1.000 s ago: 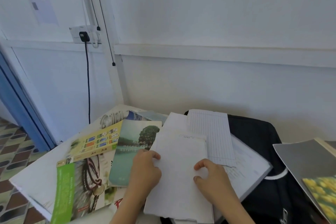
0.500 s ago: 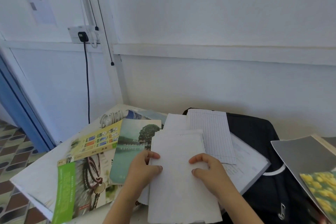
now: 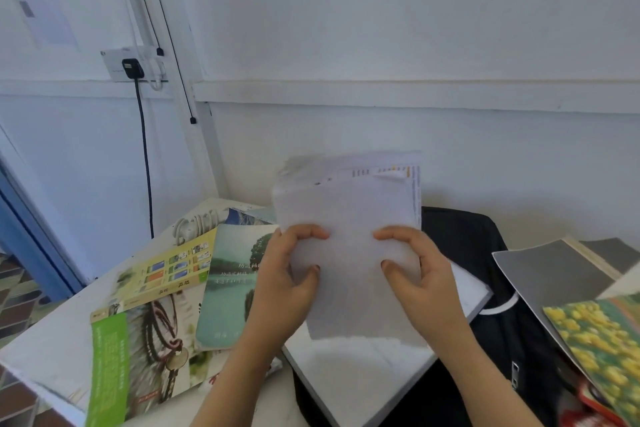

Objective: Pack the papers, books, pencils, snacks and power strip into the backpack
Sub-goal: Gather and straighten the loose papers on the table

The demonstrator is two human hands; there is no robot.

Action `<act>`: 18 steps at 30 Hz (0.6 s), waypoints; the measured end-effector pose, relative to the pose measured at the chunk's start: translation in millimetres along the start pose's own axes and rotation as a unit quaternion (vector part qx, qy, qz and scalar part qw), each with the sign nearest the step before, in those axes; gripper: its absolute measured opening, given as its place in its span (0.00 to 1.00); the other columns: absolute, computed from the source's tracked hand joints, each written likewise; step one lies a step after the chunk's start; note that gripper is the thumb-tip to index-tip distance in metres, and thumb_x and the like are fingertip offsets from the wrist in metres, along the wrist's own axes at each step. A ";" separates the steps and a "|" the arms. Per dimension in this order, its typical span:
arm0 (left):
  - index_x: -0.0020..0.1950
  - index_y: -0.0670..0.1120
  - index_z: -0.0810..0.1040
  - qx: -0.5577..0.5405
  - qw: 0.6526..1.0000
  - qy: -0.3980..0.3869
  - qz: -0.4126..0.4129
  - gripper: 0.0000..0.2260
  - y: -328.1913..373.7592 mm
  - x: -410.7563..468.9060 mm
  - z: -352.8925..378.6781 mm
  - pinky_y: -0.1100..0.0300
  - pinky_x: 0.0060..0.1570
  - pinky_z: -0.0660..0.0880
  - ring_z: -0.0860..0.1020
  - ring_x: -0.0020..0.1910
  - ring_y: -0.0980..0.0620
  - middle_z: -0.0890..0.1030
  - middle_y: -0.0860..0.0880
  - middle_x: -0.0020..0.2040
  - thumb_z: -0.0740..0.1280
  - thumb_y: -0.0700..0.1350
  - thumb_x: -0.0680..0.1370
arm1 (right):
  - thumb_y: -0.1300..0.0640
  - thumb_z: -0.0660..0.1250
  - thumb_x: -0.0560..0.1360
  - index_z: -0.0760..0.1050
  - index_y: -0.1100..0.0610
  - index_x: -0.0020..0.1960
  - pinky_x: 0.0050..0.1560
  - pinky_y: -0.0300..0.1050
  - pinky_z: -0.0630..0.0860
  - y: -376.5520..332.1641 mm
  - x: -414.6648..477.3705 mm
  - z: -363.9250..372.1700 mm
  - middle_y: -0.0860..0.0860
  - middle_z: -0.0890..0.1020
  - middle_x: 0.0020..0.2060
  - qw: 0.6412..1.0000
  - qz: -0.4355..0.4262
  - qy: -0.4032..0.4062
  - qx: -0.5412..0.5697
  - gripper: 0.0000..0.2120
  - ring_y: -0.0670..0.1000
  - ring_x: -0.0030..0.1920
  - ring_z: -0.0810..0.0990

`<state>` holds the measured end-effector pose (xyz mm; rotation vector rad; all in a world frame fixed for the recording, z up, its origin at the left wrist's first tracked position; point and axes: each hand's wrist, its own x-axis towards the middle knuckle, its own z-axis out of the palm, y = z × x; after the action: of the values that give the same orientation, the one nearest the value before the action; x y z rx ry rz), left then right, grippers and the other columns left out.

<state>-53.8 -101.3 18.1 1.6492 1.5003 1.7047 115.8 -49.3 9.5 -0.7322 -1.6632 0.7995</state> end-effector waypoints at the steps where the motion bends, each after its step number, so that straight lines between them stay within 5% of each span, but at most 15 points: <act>1: 0.50 0.60 0.75 0.006 1.000 0.001 0.015 0.24 1.7 2.0 3.7 0.67 0.54 0.69 0.73 0.57 0.55 0.74 0.50 0.54 0.61 0.33 0.64 | 0.67 0.63 0.68 0.77 0.47 0.52 0.53 0.27 0.69 -1.6 1.1 -1.8 0.47 0.77 0.51 0.999 -0.025 0.016 -0.022 0.19 0.42 0.54 0.75; 4: 0.53 0.62 0.72 0.015 0.999 0.005 0.038 0.26 6.5 6.0 13.0 0.64 0.55 0.69 0.71 0.58 0.56 0.73 0.51 0.55 0.63 0.34 0.65 | 0.68 0.65 0.68 0.74 0.50 0.59 0.53 0.25 0.67 -5.9 3.7 -8.5 0.50 0.75 0.53 0.993 -0.077 0.052 -0.072 0.23 0.40 0.55 0.73; 7: 0.60 0.65 0.65 0.048 0.996 0.010 0.079 0.32 9.6 7.4 19.1 0.56 0.61 0.69 0.67 0.64 0.57 0.68 0.61 0.60 0.67 0.36 0.66 | 0.66 0.67 0.69 0.65 0.49 0.68 0.61 0.27 0.62 -4.2 5.4 -15.1 0.39 0.70 0.62 0.984 -0.119 0.074 -0.110 0.30 0.39 0.63 0.68; 10: 0.66 0.70 0.56 0.069 0.991 0.005 0.116 0.39 15.3 11.4 20.9 0.66 0.65 0.62 0.61 0.67 0.64 0.62 0.68 0.65 0.68 0.38 0.67 | 0.62 0.68 0.71 0.60 0.47 0.71 0.63 0.26 0.59 -5.4 10.2 -20.5 0.31 0.64 0.64 0.978 -0.138 0.083 -0.134 0.32 0.36 0.64 0.65; 14: 0.68 0.65 0.62 0.095 0.989 -0.010 0.117 0.36 13.9 17.6 20.4 0.78 0.57 0.60 0.63 0.62 0.66 0.66 0.52 0.63 0.68 0.39 0.67 | 0.57 0.66 0.73 0.66 0.49 0.69 0.59 0.24 0.60 -6.4 15.7 -25.0 0.45 0.72 0.60 0.973 -0.139 0.075 -0.168 0.26 0.35 0.60 0.67; 18: 0.66 0.65 0.66 0.101 0.991 -0.029 0.086 0.31 8.0 13.9 20.9 0.78 0.50 0.64 0.68 0.56 0.67 0.70 0.55 0.58 0.66 0.40 0.68 | 0.54 0.64 0.73 0.68 0.47 0.68 0.57 0.22 0.61 -3.5 12.7 -25.2 0.50 0.74 0.58 0.980 -0.108 0.049 -0.162 0.24 0.34 0.58 0.68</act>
<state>-36.2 -84.0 27.2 1.9653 1.5886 1.6175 137.5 -37.7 23.7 -0.7846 -1.7664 0.3368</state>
